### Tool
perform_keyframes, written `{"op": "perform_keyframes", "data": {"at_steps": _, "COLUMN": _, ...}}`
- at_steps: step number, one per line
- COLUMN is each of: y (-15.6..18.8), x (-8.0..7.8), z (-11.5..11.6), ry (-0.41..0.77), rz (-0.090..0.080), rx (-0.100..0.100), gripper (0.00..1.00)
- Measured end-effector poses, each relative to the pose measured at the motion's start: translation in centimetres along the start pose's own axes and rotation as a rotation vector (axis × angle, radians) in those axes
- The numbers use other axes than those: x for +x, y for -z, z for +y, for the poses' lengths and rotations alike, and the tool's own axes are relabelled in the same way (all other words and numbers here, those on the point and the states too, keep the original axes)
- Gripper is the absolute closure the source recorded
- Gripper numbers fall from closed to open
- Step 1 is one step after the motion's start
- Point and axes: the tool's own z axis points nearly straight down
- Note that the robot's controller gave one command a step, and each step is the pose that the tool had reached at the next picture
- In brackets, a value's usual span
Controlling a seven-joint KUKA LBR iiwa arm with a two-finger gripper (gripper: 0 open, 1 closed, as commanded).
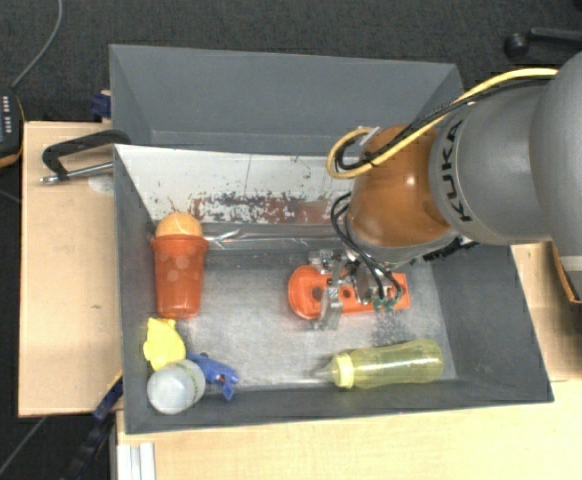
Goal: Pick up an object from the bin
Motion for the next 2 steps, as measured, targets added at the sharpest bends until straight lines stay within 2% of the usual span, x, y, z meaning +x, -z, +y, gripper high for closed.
{"op": "perform_keyframes", "data": {"at_steps": 2, "y": 0.00, "x": 0.00, "z": 0.00, "ry": 0.000, "rz": 0.000, "rx": 0.000, "gripper": 1.00}}
